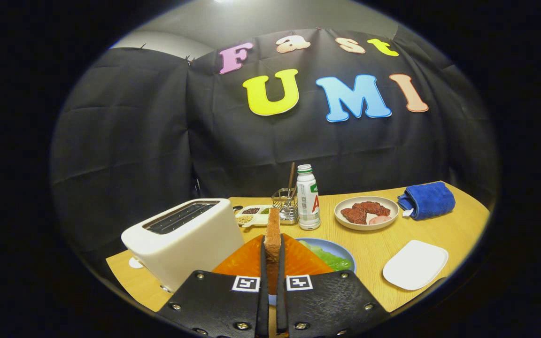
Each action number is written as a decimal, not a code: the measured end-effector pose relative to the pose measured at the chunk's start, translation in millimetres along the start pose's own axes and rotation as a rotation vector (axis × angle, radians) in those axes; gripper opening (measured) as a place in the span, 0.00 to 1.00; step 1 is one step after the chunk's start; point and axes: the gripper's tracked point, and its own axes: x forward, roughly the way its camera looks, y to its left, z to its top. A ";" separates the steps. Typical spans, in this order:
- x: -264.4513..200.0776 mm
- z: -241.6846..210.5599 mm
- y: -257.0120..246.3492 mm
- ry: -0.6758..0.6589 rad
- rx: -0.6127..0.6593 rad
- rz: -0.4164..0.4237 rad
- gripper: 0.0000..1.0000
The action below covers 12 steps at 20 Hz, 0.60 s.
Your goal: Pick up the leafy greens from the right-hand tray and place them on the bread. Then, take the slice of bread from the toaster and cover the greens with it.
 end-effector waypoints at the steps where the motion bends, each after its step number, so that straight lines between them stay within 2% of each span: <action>1: 3.6 -2.6 3.5 0.004 0.009 0.007 0.06; 7: 17.3 -25.5 6.2 0.071 -0.025 0.024 0.07; 10: 17.3 -24.3 -7.5 0.067 -0.073 -0.006 0.13; 12: 18.2 -26.7 -13.4 0.077 -0.099 0.010 0.17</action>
